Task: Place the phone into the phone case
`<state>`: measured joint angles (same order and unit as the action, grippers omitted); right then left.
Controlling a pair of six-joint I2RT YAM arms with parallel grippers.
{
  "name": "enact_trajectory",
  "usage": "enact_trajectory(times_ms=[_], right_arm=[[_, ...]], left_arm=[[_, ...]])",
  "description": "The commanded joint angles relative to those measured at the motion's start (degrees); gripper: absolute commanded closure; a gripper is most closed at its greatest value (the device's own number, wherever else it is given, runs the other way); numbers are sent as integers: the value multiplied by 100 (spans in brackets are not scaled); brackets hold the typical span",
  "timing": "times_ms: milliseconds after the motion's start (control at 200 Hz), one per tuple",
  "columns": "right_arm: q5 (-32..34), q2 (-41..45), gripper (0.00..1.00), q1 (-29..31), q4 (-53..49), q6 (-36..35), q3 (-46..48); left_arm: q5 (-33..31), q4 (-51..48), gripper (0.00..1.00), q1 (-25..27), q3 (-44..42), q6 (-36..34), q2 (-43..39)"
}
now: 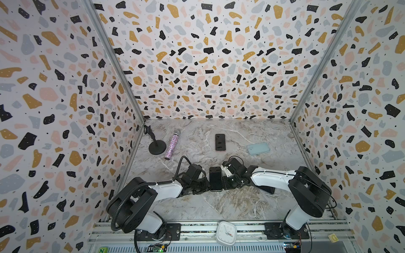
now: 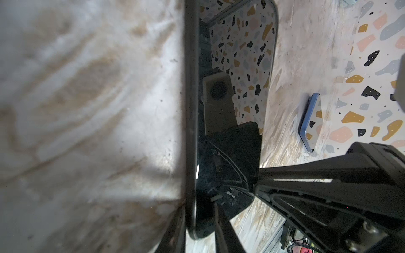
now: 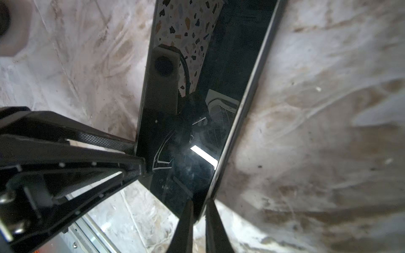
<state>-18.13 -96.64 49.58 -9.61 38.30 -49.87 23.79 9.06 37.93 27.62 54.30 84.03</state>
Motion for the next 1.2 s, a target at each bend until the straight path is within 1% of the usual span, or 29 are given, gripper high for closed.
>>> enact_trajectory(times_ms=[0,255,451,601,616,661,766,941,1011,1116,1196], right_arm=[[-862,-871,88,466,978,-196,46],[-933,-1008,89,534,1074,-148,64],[-877,-973,89,544,1000,-156,58],[-649,-703,89,379,840,-221,121],[-623,-674,89,365,812,-235,110],[-550,-588,89,312,732,-262,98],[-316,-418,88,290,459,-365,-59],[101,-9,81,132,103,-481,-169],[197,99,79,102,-1,-515,-210],[237,167,79,49,-162,-591,-284],[188,228,78,-17,-183,-604,-256]], left_arm=[[161,782,77,267,-11,63,325],[138,759,79,289,24,64,329],[88,598,79,293,34,0,252],[-90,-313,72,255,124,-324,79],[-100,-372,71,256,129,-494,64],[-111,-517,70,258,118,-601,34],[-105,-681,70,258,60,-661,-6],[-291,-1138,70,187,124,-831,-232],[-386,-1327,69,91,147,-908,-337],[-366,-1433,62,56,143,-989,-402],[-318,-1440,61,56,39,-974,-405]])
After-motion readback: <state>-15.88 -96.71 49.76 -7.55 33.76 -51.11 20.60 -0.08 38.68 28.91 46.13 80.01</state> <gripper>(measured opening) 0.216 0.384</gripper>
